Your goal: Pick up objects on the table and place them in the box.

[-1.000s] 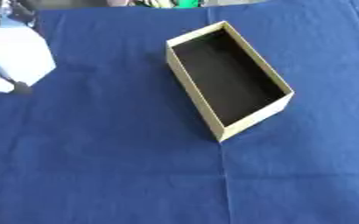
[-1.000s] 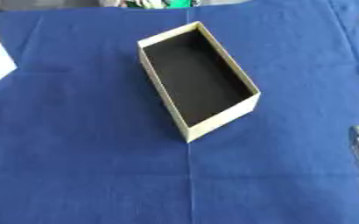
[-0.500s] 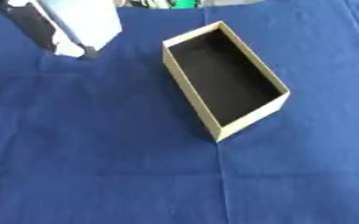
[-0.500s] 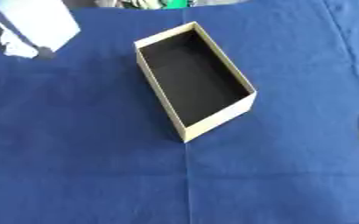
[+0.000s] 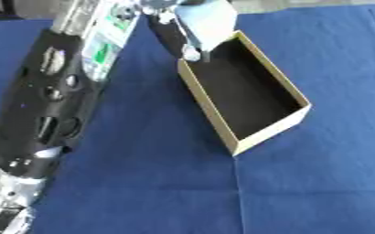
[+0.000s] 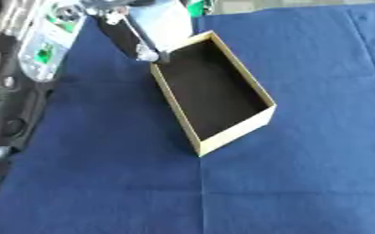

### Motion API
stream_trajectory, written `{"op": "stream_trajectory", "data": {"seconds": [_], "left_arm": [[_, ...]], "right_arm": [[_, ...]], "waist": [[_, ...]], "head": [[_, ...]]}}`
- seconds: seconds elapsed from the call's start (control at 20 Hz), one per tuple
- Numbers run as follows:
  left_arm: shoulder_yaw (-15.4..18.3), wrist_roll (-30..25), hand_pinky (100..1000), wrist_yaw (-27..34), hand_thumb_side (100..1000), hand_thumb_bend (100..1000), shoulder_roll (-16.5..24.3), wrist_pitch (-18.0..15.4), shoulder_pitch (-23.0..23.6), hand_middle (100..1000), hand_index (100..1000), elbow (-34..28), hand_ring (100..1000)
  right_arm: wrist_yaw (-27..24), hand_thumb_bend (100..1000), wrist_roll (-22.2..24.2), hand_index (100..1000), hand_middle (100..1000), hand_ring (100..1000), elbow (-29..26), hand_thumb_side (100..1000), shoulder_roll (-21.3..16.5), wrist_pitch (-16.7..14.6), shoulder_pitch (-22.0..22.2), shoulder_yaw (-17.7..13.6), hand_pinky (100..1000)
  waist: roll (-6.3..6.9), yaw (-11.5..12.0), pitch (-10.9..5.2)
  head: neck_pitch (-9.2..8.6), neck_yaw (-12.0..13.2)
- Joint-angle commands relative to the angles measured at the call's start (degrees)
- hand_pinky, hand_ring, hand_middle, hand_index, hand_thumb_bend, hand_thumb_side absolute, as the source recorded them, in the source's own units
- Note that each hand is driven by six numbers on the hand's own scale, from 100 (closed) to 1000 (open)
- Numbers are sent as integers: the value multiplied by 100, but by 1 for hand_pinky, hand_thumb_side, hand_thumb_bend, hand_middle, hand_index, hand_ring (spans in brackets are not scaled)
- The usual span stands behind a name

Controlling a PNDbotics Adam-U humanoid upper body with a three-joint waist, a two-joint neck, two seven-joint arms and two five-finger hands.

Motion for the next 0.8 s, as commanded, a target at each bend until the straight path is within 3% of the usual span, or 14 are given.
{"op": "stream_trajectory", "data": {"seconds": [0.05,0.55,0.65,0.7,0.8], "left_arm": [[-4,252,600,-522,171,100,-177,-37,-133,515,569,122,645],[-16,867,602,-1272,199,100,-433,-57,-16,515,596,841,641],[-20,919,604,-1227,226,100,-463,-80,21,517,610,944,643],[-23,932,609,-1187,294,100,-474,-85,43,522,627,992,646],[-31,901,614,-1082,342,100,-482,-78,76,528,637,1078,653]], "right_arm": [[-142,100,99,833,615,861,-64,1000,-83,7,-142,1,724],[-216,100,195,835,612,867,-64,1000,59,68,-182,43,728],[-209,100,192,835,612,867,-64,1000,70,74,-178,42,727],[-205,100,188,835,612,867,-64,1000,74,76,-173,40,727],[-194,100,180,835,612,867,-64,1000,76,77,-161,34,727]], "waist": [[4,-77,-60],[29,-244,-20],[29,-242,-15],[29,-240,-12],[28,-232,-11]], "head": [[-62,185],[-64,241],[-65,226],[-67,214],[-65,196]]}}
